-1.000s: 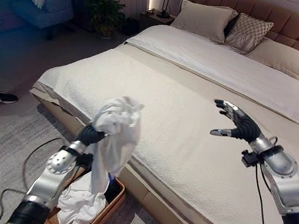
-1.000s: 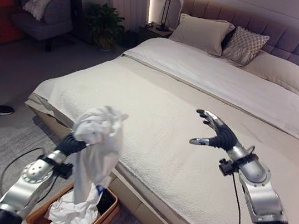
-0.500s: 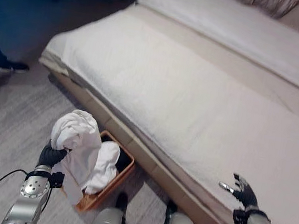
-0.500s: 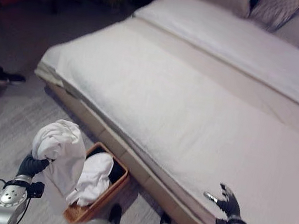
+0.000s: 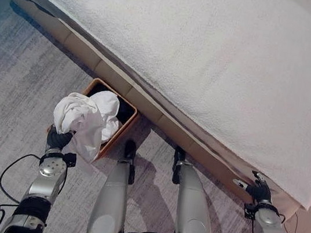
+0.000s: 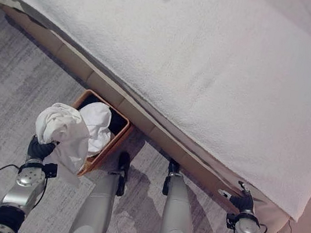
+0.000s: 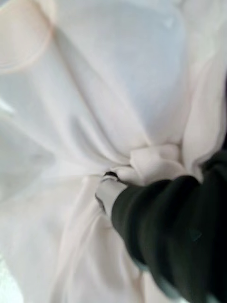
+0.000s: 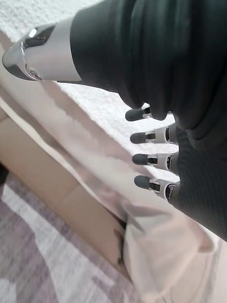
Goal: Pick up clothes into the bucket
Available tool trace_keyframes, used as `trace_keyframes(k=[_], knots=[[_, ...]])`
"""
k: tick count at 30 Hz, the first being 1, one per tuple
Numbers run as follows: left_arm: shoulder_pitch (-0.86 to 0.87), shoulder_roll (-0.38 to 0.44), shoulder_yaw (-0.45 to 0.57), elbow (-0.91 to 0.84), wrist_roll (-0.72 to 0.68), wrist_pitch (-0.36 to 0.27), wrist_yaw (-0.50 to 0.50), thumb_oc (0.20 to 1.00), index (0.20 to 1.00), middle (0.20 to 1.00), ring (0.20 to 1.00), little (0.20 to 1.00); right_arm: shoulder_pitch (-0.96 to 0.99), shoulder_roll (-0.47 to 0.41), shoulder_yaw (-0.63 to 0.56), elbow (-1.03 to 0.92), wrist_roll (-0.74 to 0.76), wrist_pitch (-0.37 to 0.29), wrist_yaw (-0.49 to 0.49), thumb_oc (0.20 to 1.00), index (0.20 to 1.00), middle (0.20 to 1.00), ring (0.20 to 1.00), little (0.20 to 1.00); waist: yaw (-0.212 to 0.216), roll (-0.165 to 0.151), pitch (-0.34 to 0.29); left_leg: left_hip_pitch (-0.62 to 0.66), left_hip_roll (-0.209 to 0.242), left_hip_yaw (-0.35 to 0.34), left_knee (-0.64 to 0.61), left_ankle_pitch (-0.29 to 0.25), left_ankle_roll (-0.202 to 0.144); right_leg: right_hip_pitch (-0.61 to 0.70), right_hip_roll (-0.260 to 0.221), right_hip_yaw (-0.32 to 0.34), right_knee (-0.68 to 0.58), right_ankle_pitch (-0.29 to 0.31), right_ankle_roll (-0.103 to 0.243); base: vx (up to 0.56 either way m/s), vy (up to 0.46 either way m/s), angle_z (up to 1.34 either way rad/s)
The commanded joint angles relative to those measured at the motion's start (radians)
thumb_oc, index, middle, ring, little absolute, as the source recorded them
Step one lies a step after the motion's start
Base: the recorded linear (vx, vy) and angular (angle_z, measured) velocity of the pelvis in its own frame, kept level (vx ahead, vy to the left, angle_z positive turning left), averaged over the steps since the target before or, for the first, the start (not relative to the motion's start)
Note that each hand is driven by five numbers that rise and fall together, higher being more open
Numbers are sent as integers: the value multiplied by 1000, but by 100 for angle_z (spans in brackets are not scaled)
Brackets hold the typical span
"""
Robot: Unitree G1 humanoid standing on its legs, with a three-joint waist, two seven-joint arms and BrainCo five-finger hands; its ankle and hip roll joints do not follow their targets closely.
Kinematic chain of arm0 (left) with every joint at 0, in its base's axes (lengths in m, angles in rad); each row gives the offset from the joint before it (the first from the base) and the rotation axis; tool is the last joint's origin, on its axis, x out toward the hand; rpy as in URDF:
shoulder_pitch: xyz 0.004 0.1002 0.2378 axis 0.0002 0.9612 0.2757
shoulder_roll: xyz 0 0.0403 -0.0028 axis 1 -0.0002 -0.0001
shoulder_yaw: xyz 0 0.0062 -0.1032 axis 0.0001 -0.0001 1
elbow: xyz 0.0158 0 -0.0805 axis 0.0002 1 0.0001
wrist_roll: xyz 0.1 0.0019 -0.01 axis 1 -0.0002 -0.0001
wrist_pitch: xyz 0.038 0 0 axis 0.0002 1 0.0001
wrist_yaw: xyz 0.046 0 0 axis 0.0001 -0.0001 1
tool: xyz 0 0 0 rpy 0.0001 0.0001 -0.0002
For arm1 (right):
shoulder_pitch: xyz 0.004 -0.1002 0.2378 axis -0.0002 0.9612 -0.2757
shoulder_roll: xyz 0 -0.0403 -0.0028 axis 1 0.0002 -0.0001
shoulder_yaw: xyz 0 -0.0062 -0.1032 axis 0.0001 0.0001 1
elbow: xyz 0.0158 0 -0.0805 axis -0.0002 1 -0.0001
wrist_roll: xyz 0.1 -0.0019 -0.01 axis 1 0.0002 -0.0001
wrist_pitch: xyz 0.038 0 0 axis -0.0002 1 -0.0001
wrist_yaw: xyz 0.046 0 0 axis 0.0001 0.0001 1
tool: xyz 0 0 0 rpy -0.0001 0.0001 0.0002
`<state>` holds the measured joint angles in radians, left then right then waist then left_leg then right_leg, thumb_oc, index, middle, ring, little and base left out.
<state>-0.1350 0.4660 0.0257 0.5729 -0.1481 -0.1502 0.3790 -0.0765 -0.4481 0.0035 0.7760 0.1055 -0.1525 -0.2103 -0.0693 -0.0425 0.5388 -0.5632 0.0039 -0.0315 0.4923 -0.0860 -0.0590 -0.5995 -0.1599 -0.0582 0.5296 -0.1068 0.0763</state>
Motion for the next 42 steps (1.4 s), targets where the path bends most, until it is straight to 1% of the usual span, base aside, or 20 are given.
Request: trace_keyframes(k=[1,2,3,5,6,7,8,9,14,17,24,25,26,27,31,36,42], knots=[[11,85,35,-6,41,-43,94,200,200,200,200,200,16,-42,35,-26,66,-55,-41,1000,1000,1000,1000,1000,-14,-17,-19,-71,-19,-27,104,-41,30,-5,-28,0,4,15,31,-36,32,2],[7,102,31,5,58,-37,100,200,200,200,200,200,17,-42,39,-32,73,-59,-47,1000,1000,1000,1000,1000,-17,-17,-19,-101,-19,-25,134,-51,32,-35,-29,4,31,6,27,0,0,0],[-8,131,22,18,78,-27,116,200,200,200,200,200,17,-46,54,-35,70,-63,-53,1000,1000,1000,1000,1000,-23,-17,-19,-161,-19,-27,180,-65,35,-93,-32,9,77,-8,22,-29,30,-4],[-6,139,19,2,87,-22,120,200,200,200,200,200,18,-49,55,-42,69,-63,-55,1000,1000,1000,1000,1000,-24,-17,-19,-183,-19,-29,197,-70,36,-113,-33,11,94,-14,20,-10,14,-2],[-10,158,17,0,110,-10,128,200,200,200,200,200,21,-54,60,-46,67,-64,-57,1000,1000,1000,1000,1000,-27,-18,-19,-208,-19,-32,216,-75,36,-135,-33,13,109,-18,19,75,11,0],[1,185,12,-8,148,6,142,200,200,200,200,200,31,-61,64,-51,64,-63,-60,1000,1000,1000,1000,1000,-27,-17,-19,-209,-16,-35,241,-115,34,-141,-31,16,143,-54,23,71,6,2],[-14,226,9,5,183,26,159,200,200,200,200,200,28,-70,73,-61,63,-62,-62,1000,1000,1000,1000,1000,-27,-22,-19,-249,-13,-39,268,-123,34,-180,-27,18,164,-64,22,74,8,4],[-15,226,10,4,183,27,159,200,200,200,200,200,27,-70,73,-61,63,-62,-62,1000,1000,1000,1000,1000,-27,-22,-19,-251,-13,-39,269,-124,34,-181,-27,18,166,-64,22,-12,-6,4],[-61,299,-7,61,246,61,184,200,200,200,200,200,19,-80,91,-65,89,-66,-65,1000,1000,1000,1000,1000,-26,-36,-19,-312,-8,-46,298,-130,35,-238,-23,14,179,-65,23,0,-3,-3],[-65,327,-16,49,277,79,182,200,200,200,200,200,18,-82,98,-70,95,-67,-65,1000,1000,1000,1000,1000,-24,-39,-19,-333,-5,-48,311,-136,35,-259,-23,11,188,-69,23,5,-4,-3],[-90,333,-26,42,276,74,178,200,200,200,200,200,8,-73,115,-55,105,-67,-58,1000,1000,1000,1000,1000,-23,-44,-19,-361,-6,-53,314,-138,37,-279,-24,4,185,-71,23,0,3,3],[-95,334,-28,43,276,79,176,376,376,376,376,376,4,-72,119,-57,104,-66,-57,1000,1000,1000,1000,1000,-24,-47,-19,-361,-6,-54,310,-138,37,-280,-22,4,179,-69,23,3,11,5],[-96,334,-29,43,276,79,176,570,570,570,570,570,4,-72,119,-56,104,-66,-57,1000,1000,1000,1000,1000,-24,-48,-19,-361,-6,-54,309,-137,37,-281,-22,4,179,-69,23,0,11,3],[-103,339,-31,49,277,83,173,1000,1000,1000,1000,1000,-2,-71,124,-55,104,-66,-57,1000,1000,1000,1000,1000,-24,-49,-19,-362,-5,-55,306,-137,36,-280,-22,4,173,-66,23,0,0,0],[-112,342,-30,45,284,103,163,1000,1000,1000,1000,1000,-11,-64,125,-49,103,-59,-54,1000,1000,1000,1000,1000,-24,-52,-19,-365,-3,-53,297,-135,36,-281,-22,2,156,-58,26,0,0,0],[-104,344,-15,28,293,108,162,1000,1000,1000,1000,1000,-8,-56,124,-44,98,-55,-48,1000,1000,1000,1000,1000,-23,-52,-19,-356,-2,-52,285,-134,37,-275,-21,5,141,-55,27,0,0,0],[-90,325,-1,6,291,112,151,1000,1000,1000,1000,1000,-3,-48,124,-46,90,-48,-38,1000,1000,1000,1000,1000,-21,-47,-19,-331,-7,-49,271,-132,38,-257,-20,8,136,-57,26,0,0,0]])
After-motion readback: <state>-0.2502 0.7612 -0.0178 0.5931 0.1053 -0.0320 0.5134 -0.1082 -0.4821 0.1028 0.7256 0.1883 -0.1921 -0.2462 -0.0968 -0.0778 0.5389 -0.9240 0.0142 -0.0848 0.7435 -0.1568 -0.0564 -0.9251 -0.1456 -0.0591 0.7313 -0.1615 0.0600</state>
